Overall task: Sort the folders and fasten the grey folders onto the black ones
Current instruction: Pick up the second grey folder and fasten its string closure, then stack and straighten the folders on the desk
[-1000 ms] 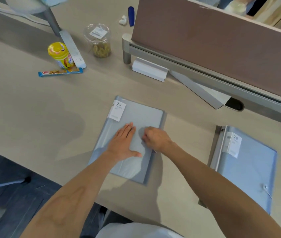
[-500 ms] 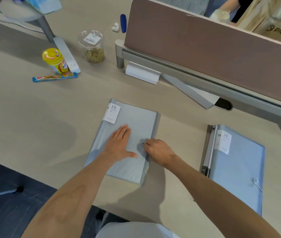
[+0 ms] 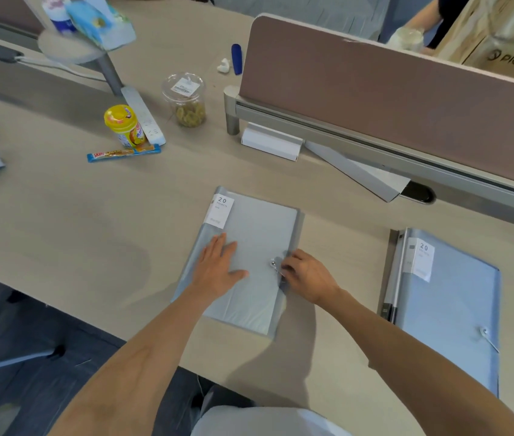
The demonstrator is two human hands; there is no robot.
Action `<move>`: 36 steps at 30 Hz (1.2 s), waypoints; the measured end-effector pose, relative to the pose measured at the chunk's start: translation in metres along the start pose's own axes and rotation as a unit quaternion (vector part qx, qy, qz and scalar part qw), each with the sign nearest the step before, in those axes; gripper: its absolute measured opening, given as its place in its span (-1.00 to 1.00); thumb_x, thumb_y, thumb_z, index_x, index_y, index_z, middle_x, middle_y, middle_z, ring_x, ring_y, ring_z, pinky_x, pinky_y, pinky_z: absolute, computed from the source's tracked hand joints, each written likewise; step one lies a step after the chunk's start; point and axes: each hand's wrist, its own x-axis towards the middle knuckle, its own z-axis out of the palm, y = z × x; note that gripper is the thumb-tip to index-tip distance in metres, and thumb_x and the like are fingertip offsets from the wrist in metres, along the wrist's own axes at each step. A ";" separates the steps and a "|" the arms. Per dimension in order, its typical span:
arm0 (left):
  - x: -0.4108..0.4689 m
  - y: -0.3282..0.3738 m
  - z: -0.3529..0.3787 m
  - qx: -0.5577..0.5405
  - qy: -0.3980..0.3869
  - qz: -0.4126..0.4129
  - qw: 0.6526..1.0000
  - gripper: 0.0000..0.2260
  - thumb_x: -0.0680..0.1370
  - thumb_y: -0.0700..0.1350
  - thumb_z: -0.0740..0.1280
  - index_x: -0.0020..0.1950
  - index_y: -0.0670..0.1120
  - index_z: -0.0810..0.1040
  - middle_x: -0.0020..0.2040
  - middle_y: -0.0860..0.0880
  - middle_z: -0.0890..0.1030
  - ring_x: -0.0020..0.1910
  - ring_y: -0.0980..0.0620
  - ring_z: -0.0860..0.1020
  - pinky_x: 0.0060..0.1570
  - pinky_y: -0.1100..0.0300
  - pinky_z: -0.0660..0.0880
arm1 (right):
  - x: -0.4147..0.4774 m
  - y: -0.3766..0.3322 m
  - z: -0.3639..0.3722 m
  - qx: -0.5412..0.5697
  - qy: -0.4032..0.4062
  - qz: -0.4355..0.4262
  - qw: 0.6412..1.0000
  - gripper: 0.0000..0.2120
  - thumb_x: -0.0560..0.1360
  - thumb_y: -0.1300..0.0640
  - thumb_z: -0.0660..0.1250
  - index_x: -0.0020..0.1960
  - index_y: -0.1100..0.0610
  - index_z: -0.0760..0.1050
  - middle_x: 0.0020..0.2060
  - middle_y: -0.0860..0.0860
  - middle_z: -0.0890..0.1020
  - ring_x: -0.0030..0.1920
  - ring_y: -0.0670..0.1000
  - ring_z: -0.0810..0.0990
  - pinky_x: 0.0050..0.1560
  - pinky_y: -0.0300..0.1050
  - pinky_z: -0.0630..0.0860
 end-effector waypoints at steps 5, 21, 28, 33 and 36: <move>-0.013 -0.020 -0.019 -0.107 0.078 -0.173 0.976 -0.31 0.46 0.03 0.42 0.46 -0.22 0.22 0.47 -0.28 0.28 0.47 -0.24 0.24 0.41 -0.09 0.24 | 0.006 -0.011 0.005 0.205 0.038 0.207 0.956 -0.78 0.46 0.33 0.18 -0.08 0.22 0.60 -0.07 0.14 0.56 -0.12 0.09 0.53 -0.05 -0.23 0.39; -0.020 0.011 -0.059 -0.632 -0.058 -0.122 0.763 -0.61 0.54 -0.13 0.38 0.35 -0.08 0.42 0.07 -0.12 0.68 -0.12 -0.04 0.68 -0.22 0.12 0.61 | -0.032 0.005 -0.028 0.467 0.144 0.358 0.796 -0.74 0.53 -0.02 0.29 0.15 0.08 0.53 -0.05 0.04 0.61 -0.10 0.02 0.57 -0.07 -0.07 0.52; -0.013 0.104 -0.058 -0.620 -0.112 -0.056 0.775 -0.65 0.56 -0.17 0.34 0.33 -0.06 0.40 0.09 -0.13 0.64 -0.02 -0.10 0.62 -0.05 0.02 0.59 | -0.086 0.045 -0.086 0.449 0.263 0.361 0.773 -0.83 0.49 0.23 0.25 -0.27 0.16 0.51 -0.40 0.05 0.50 -0.38 -0.02 0.43 -0.38 -0.22 0.37; -0.009 0.190 -0.033 -0.538 -0.148 -0.018 0.830 -0.64 0.55 -0.18 0.36 0.32 -0.14 0.39 0.24 -0.22 0.59 0.14 -0.19 0.60 0.16 -0.09 0.54 | -0.147 0.102 -0.108 0.423 0.319 0.402 0.747 -0.78 0.40 0.28 0.20 -0.41 0.15 0.39 -0.47 0.06 0.43 -0.39 0.04 0.39 -0.38 -0.16 0.32; -0.015 0.241 -0.011 -0.467 -0.168 0.021 0.868 -0.67 0.56 -0.21 0.33 0.31 -0.18 0.41 0.19 -0.18 0.60 0.05 -0.12 0.60 -0.08 0.10 0.56 | -0.187 0.136 -0.114 0.413 0.341 0.418 0.734 -0.88 0.44 0.25 0.18 -0.24 0.10 0.40 -0.39 0.08 0.42 -0.29 0.05 0.40 -0.35 -0.16 0.28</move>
